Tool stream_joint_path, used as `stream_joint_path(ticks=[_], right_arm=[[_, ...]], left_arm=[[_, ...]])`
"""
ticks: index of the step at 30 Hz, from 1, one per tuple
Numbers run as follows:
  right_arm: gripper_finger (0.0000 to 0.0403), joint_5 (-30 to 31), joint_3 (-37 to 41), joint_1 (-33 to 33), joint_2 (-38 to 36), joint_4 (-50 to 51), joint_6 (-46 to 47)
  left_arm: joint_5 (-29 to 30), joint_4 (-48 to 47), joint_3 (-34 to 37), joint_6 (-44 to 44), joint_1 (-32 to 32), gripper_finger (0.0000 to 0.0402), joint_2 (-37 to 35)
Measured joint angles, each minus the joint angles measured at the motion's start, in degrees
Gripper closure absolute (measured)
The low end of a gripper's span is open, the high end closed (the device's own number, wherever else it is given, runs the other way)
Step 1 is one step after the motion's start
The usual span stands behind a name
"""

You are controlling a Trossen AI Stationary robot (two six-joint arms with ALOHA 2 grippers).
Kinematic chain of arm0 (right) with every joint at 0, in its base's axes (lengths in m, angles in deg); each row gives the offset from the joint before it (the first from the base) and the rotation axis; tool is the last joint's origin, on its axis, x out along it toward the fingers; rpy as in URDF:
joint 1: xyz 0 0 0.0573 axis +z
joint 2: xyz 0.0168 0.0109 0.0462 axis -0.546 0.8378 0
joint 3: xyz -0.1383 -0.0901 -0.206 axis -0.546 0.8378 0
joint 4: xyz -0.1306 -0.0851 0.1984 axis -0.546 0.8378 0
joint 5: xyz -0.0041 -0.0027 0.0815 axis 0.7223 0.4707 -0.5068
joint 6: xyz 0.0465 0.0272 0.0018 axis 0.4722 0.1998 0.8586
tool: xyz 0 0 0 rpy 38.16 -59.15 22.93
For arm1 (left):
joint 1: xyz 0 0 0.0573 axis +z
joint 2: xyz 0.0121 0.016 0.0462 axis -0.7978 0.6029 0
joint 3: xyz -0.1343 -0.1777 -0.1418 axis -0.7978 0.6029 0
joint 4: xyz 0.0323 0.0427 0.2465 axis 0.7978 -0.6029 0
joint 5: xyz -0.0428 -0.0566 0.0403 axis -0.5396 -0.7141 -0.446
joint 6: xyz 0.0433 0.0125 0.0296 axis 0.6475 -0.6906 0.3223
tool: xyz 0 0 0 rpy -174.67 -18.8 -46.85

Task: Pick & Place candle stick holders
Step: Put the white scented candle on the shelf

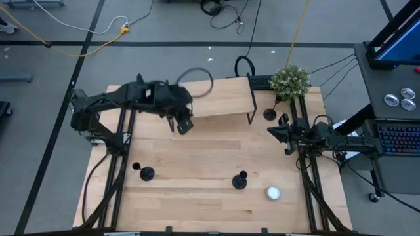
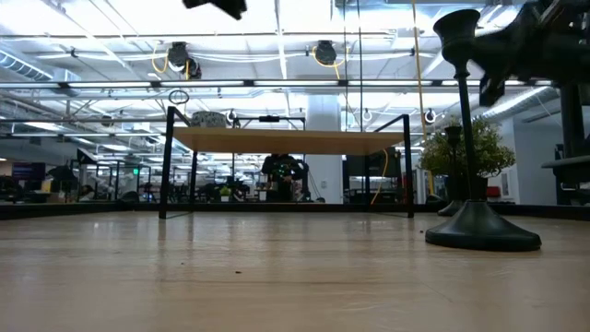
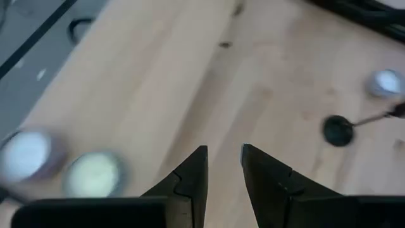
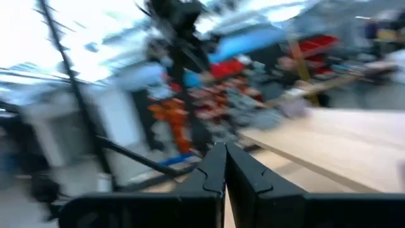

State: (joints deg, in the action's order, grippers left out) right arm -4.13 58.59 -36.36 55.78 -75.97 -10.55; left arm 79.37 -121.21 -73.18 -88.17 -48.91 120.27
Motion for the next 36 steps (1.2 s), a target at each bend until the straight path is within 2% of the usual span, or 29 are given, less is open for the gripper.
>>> stream_joint_path(ticks=[6,8,13,19,27,36], right_arm=[[0.0403,-11.2,-0.6,0.8,0.0,-4.7,4.9],[0.0403,-13.2,-2.0,2.0,0.6,-4.1,5.9],[0.0403,-13.3,-8.0,6.1,4.3,1.5,3.9],[0.0403,-13.2,-20.7,9.9,14.1,17.4,-0.7],[0.0403,-12.5,-38.1,15.3,29.4,44.7,-1.8],[0.0403,-6.8,-51.2,25.2,41.7,66.9,6.0]], left_arm=[[1.0,1.7,0.8,-3.7,-6.1,0.0298,0.2],[2.7,2.9,2.3,-5.8,-7.9,0.0298,0.3],[7.2,3.5,5.5,-12.0,-11.7,0.0298,0.1],[9.1,11.2,10.9,-13.8,-14.3,0.0298,0.1],[9.1,19.8,17.3,-13.1,-14.6,0.0298,0.1],[9.4,27.2,20.5,-5.0,-13.9,0.0298,0.1]])
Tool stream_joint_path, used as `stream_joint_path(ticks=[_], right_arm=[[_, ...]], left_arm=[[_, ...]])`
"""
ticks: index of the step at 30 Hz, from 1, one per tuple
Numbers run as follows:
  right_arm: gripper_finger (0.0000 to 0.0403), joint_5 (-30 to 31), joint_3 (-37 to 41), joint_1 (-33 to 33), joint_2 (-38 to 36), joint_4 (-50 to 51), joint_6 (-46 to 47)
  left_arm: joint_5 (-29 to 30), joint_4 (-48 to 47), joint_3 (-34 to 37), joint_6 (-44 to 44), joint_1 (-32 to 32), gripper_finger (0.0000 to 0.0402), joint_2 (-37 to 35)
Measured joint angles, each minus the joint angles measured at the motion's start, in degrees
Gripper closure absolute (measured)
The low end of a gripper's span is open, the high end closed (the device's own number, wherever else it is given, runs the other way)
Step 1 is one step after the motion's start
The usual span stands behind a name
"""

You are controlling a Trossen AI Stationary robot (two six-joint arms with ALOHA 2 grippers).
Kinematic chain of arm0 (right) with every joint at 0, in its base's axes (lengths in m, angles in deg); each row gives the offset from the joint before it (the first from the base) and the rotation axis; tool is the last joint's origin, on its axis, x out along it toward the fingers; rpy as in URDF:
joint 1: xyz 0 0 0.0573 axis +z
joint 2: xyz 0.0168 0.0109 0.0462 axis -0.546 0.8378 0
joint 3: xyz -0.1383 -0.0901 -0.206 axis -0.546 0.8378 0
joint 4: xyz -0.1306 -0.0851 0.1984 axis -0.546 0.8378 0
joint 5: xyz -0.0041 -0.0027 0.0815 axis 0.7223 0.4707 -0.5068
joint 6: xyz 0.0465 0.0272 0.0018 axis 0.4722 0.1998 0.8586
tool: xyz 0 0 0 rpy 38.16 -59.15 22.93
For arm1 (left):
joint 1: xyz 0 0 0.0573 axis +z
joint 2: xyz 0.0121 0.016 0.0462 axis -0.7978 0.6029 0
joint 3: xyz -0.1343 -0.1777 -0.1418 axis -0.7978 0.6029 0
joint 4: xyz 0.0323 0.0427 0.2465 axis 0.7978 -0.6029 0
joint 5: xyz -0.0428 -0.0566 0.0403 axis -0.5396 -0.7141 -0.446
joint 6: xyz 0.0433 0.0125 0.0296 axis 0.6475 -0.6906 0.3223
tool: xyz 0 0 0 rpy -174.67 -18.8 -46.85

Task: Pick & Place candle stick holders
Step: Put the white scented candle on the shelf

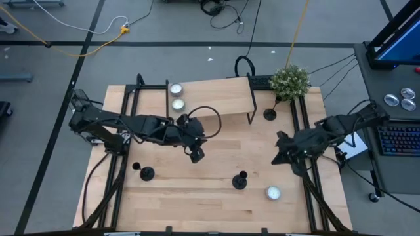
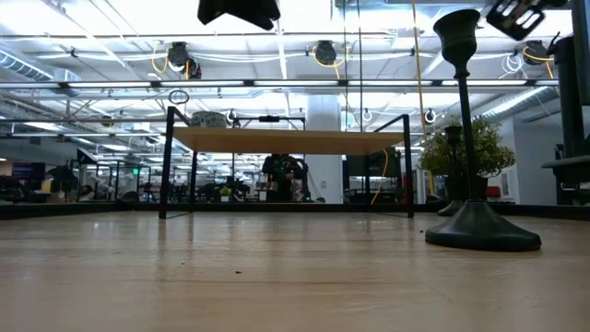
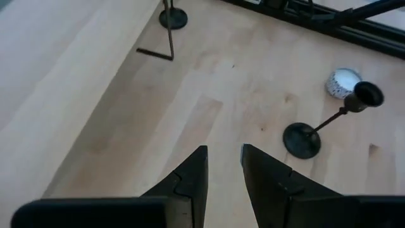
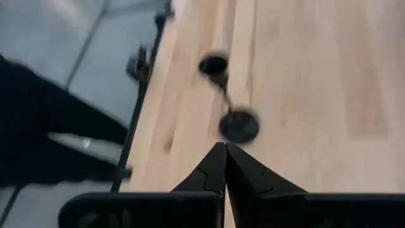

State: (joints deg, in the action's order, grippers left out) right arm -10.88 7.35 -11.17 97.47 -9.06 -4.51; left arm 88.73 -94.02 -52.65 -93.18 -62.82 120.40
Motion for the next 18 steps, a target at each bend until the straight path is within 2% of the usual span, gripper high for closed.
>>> stream_joint_path(ticks=[8,14,18], right_arm=[[0.0403,-0.8,-5.0,8.7,10.0,12.0,19.3],[0.0403,-7.7,-3.7,14.0,14.7,19.3,36.6],[0.0403,-8.0,-1.5,16.8,15.1,18.4,44.9]], left_arm=[[0.3,0.1,0.2,5.5,1.6,0.0298,0.0],[-0.2,2.2,0.3,7.8,1.8,0.0298,-0.7],[-0.3,2.3,0.3,9.3,1.5,0.0298,-0.6]])
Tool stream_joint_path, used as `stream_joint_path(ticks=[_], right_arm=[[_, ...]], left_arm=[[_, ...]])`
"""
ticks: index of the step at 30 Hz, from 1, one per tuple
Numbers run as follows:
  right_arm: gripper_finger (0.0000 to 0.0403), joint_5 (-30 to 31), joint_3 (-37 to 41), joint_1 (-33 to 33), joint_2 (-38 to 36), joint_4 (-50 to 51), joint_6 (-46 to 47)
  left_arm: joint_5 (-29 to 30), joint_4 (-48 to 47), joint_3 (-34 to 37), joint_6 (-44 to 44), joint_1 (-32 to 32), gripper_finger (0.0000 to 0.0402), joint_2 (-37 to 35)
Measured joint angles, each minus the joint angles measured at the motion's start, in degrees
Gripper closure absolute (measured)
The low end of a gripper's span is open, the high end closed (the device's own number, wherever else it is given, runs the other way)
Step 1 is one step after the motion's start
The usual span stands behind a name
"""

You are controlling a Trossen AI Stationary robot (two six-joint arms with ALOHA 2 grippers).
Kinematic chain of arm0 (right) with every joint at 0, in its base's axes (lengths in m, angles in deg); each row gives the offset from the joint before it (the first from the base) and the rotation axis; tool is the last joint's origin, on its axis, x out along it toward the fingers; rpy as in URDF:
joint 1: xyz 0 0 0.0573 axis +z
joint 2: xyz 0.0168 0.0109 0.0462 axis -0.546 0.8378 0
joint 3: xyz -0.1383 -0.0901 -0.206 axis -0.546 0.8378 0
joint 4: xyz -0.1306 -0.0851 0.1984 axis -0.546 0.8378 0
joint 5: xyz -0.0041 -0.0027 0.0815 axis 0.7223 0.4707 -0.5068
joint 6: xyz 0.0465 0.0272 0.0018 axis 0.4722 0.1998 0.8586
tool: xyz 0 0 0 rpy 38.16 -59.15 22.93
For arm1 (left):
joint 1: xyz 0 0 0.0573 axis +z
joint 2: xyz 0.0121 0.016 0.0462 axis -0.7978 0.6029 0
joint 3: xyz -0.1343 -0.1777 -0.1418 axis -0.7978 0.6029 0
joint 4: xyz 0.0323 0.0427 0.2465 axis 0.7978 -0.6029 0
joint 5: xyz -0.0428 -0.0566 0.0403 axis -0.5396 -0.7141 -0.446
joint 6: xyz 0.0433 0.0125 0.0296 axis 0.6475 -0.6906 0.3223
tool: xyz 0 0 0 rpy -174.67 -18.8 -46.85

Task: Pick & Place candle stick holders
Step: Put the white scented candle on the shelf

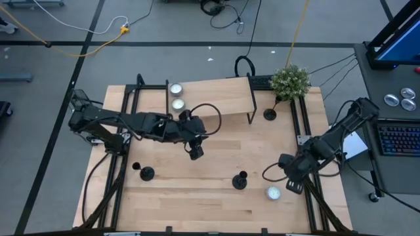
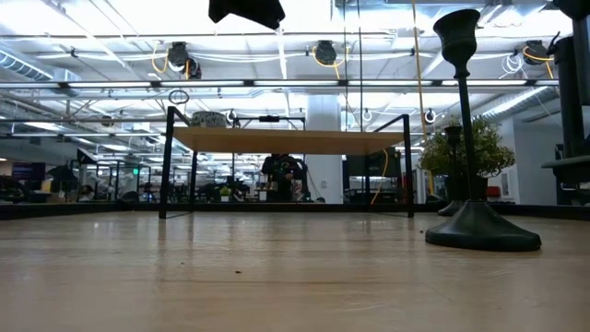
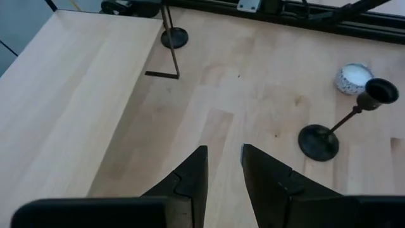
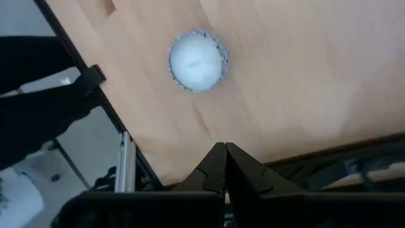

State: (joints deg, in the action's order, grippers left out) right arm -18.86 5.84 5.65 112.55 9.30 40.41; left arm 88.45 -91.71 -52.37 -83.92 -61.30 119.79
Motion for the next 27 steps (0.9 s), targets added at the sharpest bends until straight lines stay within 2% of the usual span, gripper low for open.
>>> stream_joint_path(ticks=[7,20,27], right_arm=[[0.0382,0.1,4.2,3.3,-1.0,-5.4,9.3],[0.0250,0.3,14.0,4.5,-1.0,-18.7,16.4],[0.0233,5.5,18.8,4.5,-1.0,-25.2,19.1]], left_arm=[[-1.7,0.0,0.0,0.0,-0.1,0.0298,0.0],[-1.7,0.0,0.0,-0.1,-0.3,0.0298,0.0],[-1.7,0.0,0.0,-0.1,-0.3,0.0298,0.0]])
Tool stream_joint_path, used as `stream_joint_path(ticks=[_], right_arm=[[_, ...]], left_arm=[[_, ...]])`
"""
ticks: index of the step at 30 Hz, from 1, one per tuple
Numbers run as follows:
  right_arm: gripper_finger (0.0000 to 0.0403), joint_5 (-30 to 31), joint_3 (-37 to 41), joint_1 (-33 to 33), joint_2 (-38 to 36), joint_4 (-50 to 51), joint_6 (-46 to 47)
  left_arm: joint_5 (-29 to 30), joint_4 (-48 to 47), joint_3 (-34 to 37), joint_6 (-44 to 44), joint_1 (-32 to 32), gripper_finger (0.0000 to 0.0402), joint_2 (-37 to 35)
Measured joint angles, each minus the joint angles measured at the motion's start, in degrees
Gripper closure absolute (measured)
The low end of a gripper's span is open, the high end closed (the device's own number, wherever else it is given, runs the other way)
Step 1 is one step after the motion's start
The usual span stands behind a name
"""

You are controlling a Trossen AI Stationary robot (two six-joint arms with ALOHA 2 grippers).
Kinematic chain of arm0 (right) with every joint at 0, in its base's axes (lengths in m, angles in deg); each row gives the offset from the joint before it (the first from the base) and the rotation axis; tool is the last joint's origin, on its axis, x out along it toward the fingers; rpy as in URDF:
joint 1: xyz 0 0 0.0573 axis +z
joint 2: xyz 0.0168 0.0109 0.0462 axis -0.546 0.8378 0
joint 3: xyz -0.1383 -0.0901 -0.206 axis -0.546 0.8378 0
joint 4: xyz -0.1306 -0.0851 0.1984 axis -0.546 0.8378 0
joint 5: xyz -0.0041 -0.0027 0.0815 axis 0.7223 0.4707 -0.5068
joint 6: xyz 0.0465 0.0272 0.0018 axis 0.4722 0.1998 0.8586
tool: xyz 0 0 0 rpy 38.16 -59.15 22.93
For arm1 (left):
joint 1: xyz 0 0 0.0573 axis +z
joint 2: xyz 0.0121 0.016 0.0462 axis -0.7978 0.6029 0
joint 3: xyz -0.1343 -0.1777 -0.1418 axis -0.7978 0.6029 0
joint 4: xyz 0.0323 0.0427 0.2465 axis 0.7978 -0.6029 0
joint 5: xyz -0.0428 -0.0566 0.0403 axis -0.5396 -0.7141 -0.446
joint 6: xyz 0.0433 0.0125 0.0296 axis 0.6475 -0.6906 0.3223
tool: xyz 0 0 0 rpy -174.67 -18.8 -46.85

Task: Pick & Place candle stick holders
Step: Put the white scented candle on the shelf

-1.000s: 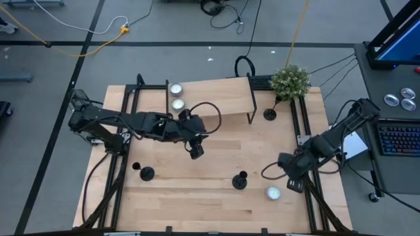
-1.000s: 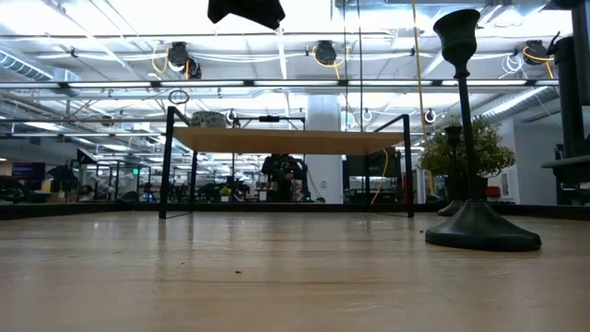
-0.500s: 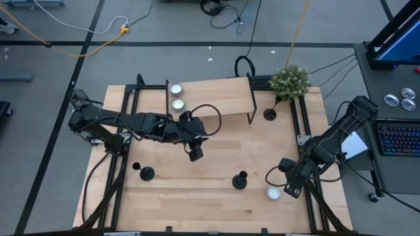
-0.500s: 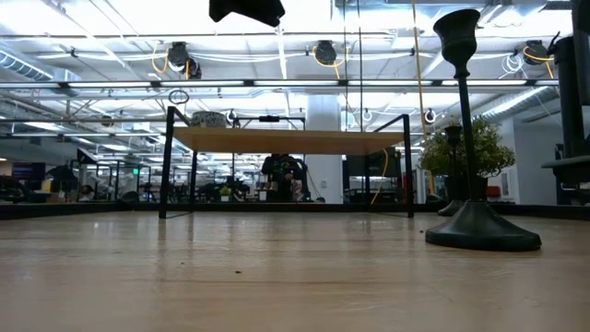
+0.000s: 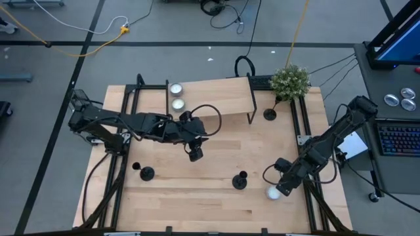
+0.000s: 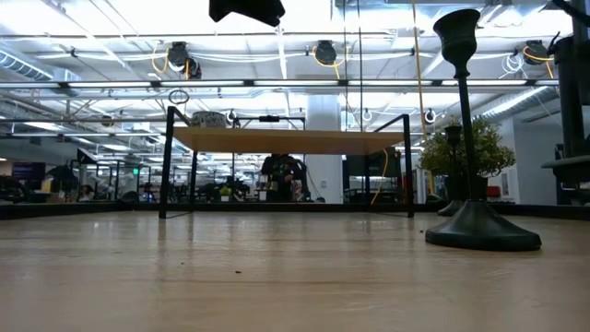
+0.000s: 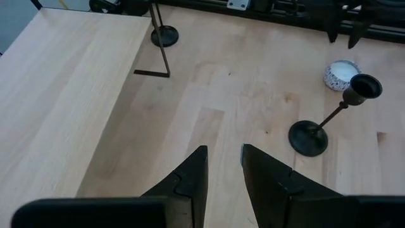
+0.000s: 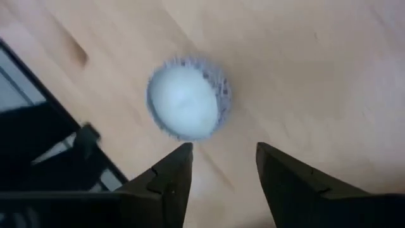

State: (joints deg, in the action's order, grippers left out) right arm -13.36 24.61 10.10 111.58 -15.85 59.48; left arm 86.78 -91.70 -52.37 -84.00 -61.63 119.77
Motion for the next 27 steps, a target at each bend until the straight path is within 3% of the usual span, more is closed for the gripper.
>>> stream_joint_path(ticks=[13,27], right_arm=[[0.0248,0.9,5.4,0.0,0.0,-8.8,1.0],[0.0267,3.8,6.0,0.0,0.0,-9.0,1.9]], left_arm=[[-0.4,0.0,0.0,-0.4,0.0,0.0298,0.0],[-0.4,0.0,0.0,-0.3,0.0,0.0298,0.0]])
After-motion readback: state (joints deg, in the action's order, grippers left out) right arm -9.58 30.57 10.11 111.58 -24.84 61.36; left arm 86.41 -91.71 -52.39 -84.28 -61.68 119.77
